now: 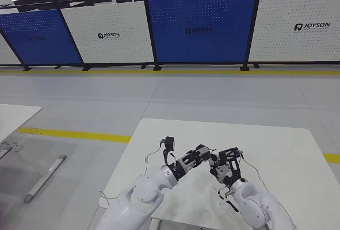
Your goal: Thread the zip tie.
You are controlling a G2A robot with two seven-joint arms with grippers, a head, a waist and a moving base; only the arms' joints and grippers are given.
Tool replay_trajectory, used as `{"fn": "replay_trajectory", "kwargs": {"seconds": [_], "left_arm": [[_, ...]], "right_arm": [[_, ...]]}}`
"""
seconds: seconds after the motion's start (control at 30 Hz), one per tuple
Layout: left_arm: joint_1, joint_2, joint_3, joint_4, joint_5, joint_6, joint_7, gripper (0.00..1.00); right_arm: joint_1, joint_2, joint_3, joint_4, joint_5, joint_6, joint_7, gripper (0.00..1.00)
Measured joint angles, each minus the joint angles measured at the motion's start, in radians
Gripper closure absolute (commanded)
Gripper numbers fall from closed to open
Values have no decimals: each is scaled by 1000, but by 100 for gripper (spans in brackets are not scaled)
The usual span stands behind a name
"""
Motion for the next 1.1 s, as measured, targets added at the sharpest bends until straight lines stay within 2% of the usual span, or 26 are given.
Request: {"fn": "replay_trajectory", "kwargs": {"seconds": [0.07,0.17,0.3,0.7,0.87,1.03,1.07,1.1], "left_arm": [[0,0,1,0,-1,0,1,100],[1,0,0,-3,-1,-2,5,100],[-1,-1,-1,6,-1,8,15,100],[-4,-3,0,11,-4,1,26,100],[-4,-4,0,16,0,-4,36,100],[-6,-5,14,22,8,-2,29,100],[-7,-5,15,22,9,-2,28,100],[-7,-6,17,23,10,-2,28,100]], "right_arm": [[-1,0,1,-1,-1,0,1,93],[0,1,1,-1,-1,-2,4,78],[-4,1,3,-10,7,-11,-5,74],[-33,8,27,-58,8,-27,-1,76],[-36,11,24,-54,5,-41,21,70],[-34,10,27,-64,34,-50,14,73],[-34,10,29,-66,39,-51,12,75],[-34,10,31,-68,44,-51,9,82]]}}
